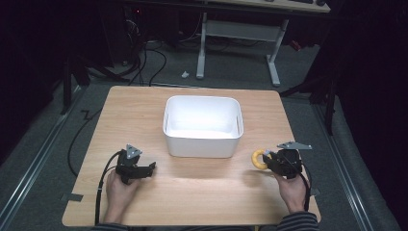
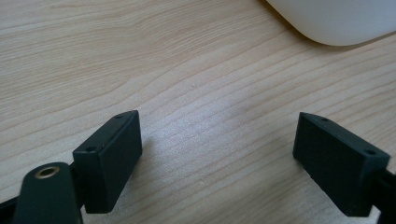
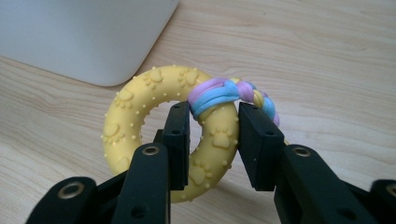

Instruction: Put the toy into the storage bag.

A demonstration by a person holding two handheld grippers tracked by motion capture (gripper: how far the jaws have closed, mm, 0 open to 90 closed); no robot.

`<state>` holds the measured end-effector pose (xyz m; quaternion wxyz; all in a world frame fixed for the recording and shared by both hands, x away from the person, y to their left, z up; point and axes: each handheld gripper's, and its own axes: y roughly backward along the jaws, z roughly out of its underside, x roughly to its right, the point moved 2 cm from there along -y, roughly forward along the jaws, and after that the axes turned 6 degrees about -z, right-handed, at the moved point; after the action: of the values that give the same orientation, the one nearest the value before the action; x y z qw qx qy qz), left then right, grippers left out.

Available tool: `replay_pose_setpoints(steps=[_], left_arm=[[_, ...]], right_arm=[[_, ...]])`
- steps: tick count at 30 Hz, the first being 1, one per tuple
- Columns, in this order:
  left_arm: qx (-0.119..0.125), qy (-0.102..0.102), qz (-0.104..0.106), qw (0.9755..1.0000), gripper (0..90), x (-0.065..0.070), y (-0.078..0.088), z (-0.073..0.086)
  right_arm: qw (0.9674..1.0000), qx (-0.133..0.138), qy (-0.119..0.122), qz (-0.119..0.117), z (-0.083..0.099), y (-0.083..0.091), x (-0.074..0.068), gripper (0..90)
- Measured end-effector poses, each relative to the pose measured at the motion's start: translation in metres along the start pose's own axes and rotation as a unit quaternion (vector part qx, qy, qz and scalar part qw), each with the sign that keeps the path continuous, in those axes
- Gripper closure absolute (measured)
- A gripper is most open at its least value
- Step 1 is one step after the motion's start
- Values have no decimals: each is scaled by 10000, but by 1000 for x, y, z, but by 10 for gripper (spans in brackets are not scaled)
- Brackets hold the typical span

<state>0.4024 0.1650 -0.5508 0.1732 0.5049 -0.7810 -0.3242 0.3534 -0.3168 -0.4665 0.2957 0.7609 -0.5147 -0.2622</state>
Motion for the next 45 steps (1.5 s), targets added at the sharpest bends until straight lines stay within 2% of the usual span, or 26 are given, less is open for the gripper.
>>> replay_pose_setpoints(steps=[8, 10, 18, 24, 27, 30, 37, 40, 45], left_arm=[[1, 3, 2, 10000, 162, 0, 0, 0], [2, 5, 3, 10000, 162, 0, 0, 0], [1, 3, -1, 10000, 162, 0, 0, 0], [2, 4, -1, 10000, 162, 0, 0, 0], [1, 3, -1, 10000, 162, 0, 0, 0], [1, 4, 1, 10000, 162, 0, 0, 0], [2, 4, -6, 10000, 163, 0, 0, 0], [0, 0, -12, 10000, 163, 0, 0, 0], [-1, 0, -15, 10000, 163, 0, 0, 0]], right_arm=[[10000, 75, 21, -20, -6, 10, 0, 662], [9998, 158, 99, -47, -9, 15, 0, 662], [9994, 308, 27, -147, -13, 27, 2, 662], [9993, 324, 112, -129, -22, 35, -1, 662], [9990, 333, 253, -163, -26, 36, -2, 662], [9990, 326, 233, -211, -31, 36, -3, 662], [9988, 341, 321, -163, -44, 45, -3, 662], [9986, 383, 269, -237, -50, 50, -2, 662], [9982, 397, 364, -252, -61, 51, -8, 662]])
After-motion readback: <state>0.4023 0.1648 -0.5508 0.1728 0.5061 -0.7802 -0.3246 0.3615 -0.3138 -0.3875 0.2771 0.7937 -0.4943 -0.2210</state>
